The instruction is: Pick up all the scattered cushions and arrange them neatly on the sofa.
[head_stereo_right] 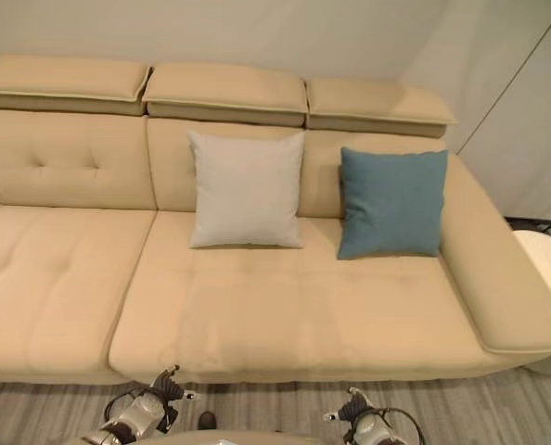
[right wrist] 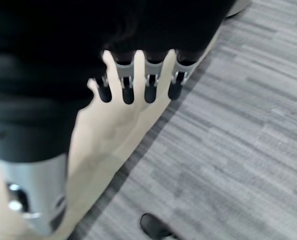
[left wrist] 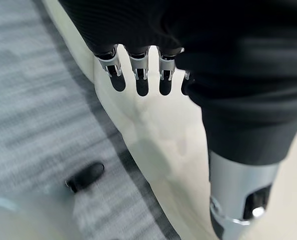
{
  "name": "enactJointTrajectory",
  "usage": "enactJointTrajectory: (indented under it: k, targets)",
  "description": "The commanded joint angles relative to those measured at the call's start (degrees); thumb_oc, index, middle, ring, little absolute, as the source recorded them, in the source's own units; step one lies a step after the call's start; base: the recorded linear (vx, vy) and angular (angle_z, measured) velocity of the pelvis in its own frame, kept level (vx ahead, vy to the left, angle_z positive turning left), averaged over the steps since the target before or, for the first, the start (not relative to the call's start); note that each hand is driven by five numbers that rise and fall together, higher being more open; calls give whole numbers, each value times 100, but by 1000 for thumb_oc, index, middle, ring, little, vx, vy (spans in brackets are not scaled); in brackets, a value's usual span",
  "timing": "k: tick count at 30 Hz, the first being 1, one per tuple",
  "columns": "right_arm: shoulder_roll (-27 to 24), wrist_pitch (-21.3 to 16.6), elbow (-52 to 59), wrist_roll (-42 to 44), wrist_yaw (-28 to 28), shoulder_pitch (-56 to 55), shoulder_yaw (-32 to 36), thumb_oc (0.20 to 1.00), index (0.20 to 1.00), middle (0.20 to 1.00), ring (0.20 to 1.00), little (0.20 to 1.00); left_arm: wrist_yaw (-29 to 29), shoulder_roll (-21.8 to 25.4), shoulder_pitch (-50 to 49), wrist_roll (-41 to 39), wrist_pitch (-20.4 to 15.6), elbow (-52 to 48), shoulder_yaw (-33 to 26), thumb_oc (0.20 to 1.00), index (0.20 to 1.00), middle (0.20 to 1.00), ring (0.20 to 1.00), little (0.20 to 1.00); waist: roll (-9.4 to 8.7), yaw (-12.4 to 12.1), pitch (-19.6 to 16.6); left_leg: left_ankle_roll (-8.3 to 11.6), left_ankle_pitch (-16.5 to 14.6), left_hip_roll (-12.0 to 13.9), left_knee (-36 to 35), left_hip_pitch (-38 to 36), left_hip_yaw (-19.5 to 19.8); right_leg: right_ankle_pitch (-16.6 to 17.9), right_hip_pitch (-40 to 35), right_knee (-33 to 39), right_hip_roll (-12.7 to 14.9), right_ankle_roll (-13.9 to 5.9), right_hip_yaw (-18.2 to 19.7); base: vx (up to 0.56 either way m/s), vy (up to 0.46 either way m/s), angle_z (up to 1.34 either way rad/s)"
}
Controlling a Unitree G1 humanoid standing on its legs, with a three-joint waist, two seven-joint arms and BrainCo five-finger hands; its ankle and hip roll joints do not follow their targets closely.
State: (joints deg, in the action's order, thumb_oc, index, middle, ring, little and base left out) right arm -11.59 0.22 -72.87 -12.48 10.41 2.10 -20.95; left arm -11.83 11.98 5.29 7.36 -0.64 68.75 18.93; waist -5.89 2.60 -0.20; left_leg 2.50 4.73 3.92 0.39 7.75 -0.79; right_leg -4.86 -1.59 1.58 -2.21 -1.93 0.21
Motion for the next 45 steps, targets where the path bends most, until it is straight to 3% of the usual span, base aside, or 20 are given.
enactJointTrajectory:
  k: [1, 4, 6, 9, 11, 13, 15, 16, 19, 21, 25, 30, 31, 32, 33, 36, 38, 41, 45]
  targets:
    - [-174, -28, -51, 204, 107, 221, -13, 1000, 1000, 1000, 1000, 1000, -58, 179, 285, -117, 10, 208, -153, 1000, 1000, 1000, 1000, 1000, -241, 18, 474, -86, -479, -369, 207, 86, 85, 191, 162, 111, 275, -380, 36, -371, -92, 84]
    - [-256, 22, -135, 350, 139, 233, 176, 1000, 1000, 1000, 1000, 1000, -34, 211, 238, -60, -3, 151, -90, 1000, 1000, 1000, 1000, 1000, -268, 79, 651, -166, -833, -410, 865, 246, -378, 267, 363, 39, 404, -298, -289, -290, -49, 107]
    - [-283, 0, -116, 422, 126, 198, 293, 1000, 1000, 1000, 1000, 1000, 2, 222, 176, -33, -18, 149, -110, 1000, 1000, 1000, 1000, 1000, -286, 141, 637, -200, -1144, -476, 1169, 118, -475, 302, 431, 5, 478, -271, -403, -111, -10, 67]
    - [-322, -11, -89, 460, 98, 174, 393, 1000, 1000, 1000, 1000, 1000, 79, 203, 93, 19, -18, 159, -123, 1000, 1000, 1000, 1000, 1000, -230, 236, 568, -187, -1420, -549, 1337, -236, -494, 354, 487, -31, 507, -243, -564, -103, 56, 62]
    - [-323, -34, -65, 439, 59, 195, 399, 1000, 1000, 1000, 1000, 1000, 127, 185, 41, 49, -36, 164, -126, 1000, 1000, 1000, 1000, 1000, -103, 320, 477, -169, -1560, -635, 911, -811, -273, 425, 595, -95, 438, -282, -585, -77, 155, 60]
    - [-344, -30, -25, 382, 59, 285, 339, 1000, 1000, 1000, 1000, 1000, 149, 200, 90, 61, -38, 169, -135, 1000, 1000, 1000, 1000, 1000, -18, 359, 478, -213, -1468, -664, 208, -1026, -116, 652, 793, -73, 421, -394, -563, -215, 241, 41]
    - [-320, 11, -25, 178, 45, 393, 199, 1000, 1000, 1000, 1000, 1000, 153, 256, 160, 47, -35, 200, -177, 1000, 1000, 1000, 1000, 1000, -29, 298, 605, -303, -1300, -745, -65, -1003, 75, 797, 1064, -218, 458, -556, -518, -370, 228, -60]
    - [-316, 22, -4, 121, 3, 424, 131, 1000, 1000, 1000, 1000, 1000, 157, 357, 207, 60, -40, 190, -177, 1000, 1000, 1000, 1000, 1000, -21, 304, 739, -382, -1184, -755, 21, -842, 157, 679, 1214, -613, 419, -656, -90, -357, 142, -59]
    - [-322, 13, -68, 230, 18, 347, 206, 1000, 1000, 1000, 1000, 1000, 123, 439, 202, 123, -76, 157, -115, 1000, 1000, 1000, 1000, 1000, 9, 285, 752, -410, -1060, -792, 99, -603, 458, 385, 1044, -1022, 258, -605, 640, -220, 29, 19]
    - [-321, -6, -102, 290, 27, 305, 241, 1000, 1000, 1000, 1000, 1000, 119, 456, 199, 159, -99, 117, -72, 1000, 1000, 1000, 1000, 1000, -16, 235, 678, -365, -963, -800, 87, -453, 641, 222, 805, -989, 232, -545, 805, -133, -77, 107]
    - [-322, -23, -66, 280, 51, 325, 184, 1000, 1000, 1000, 1000, 1000, 85, 570, 212, -23, -142, 39, -173, 1000, 1000, 1000, 1000, 1000, -157, 50, 553, -206, -804, -730, 28, -224, 837, 31, 544, -611, 312, -440, 626, -42, -180, 64]
    - [-427, -84, 142, 369, 132, 384, 169, 1000, 1000, 1000, 1000, 1000, 15, 628, 249, -262, -184, -23, -235, 1000, 1000, 1000, 1000, 1000, -252, 19, 787, 56, -455, -706, 220, 285, 1333, -37, 543, -352, 167, -283, 456, -110, -226, 113]
    - [-462, -81, 144, 392, 150, 396, 197, 1000, 1000, 1000, 1000, 1000, -3, 590, 260, -320, -193, -34, -227, 1000, 1000, 1000, 1000, 1000, -262, 53, 898, 15, -476, -722, 431, 499, 1078, 14, 550, -270, 239, -284, 284, -173, -119, 173]
    - [-463, -82, 142, 392, 150, 397, 196, 1000, 1000, 1000, 1000, 1000, -3, 589, 259, -320, -192, -34, -228, 1000, 1000, 1000, 1000, 1000, -258, 67, 896, 15, -490, -727, 455, 513, 1090, 12, 547, -267, 240, -285, 270, -182, -78, 216]
    - [-449, -86, 147, 392, 138, 300, 262, 1000, 1000, 1000, 1000, 1000, -10, 520, 172, -255, -159, 0, -230, 1000, 1000, 1000, 1000, 1000, -237, 212, 926, -108, -661, -509, 564, 424, 169, 40, 525, -227, 337, -267, 27, -106, -18, 214]
    - [-326, -64, 23, 449, 122, 84, 432, 1000, 1000, 1000, 1000, 1000, 41, 434, -37, -3, -93, 179, -272, 1000, 1000, 1000, 1000, 1000, -169, 501, 766, -153, -1123, -353, 686, -56, -848, 145, 549, -113, 525, -270, -602, -56, -9, 181]
    - [-250, -44, -20, 368, 105, 21, 390, 1000, 1000, 1000, 1000, 1000, 82, 389, -183, 100, -59, 193, -274, 1000, 1000, 1000, 1000, 1000, -56, 617, 656, -157, -1091, -303, 389, -321, -1303, 224, 434, -19, 532, -340, -837, 187, 97, 107]
    - [-226, -46, 60, 302, 140, 81, 300, 1000, 1000, 1000, 1000, 1000, 109, 453, -233, 98, -71, 78, -301, 1000, 1000, 1000, 1000, 1000, -106, 502, 637, -216, -1089, -393, 132, -528, -1081, 228, 294, -72, 493, -389, -706, 169, 155, 8]
    - [-174, -43, 67, 330, 110, 149, 271, 1000, 1000, 1000, 1000, 1000, 126, 505, -247, 26, -83, 63, -367, 1000, 1000, 1000, 1000, 1000, -41, 341, 703, -392, -1139, -533, 48, -616, -862, 129, 583, -933, 508, -496, -522, 81, 168, -22]
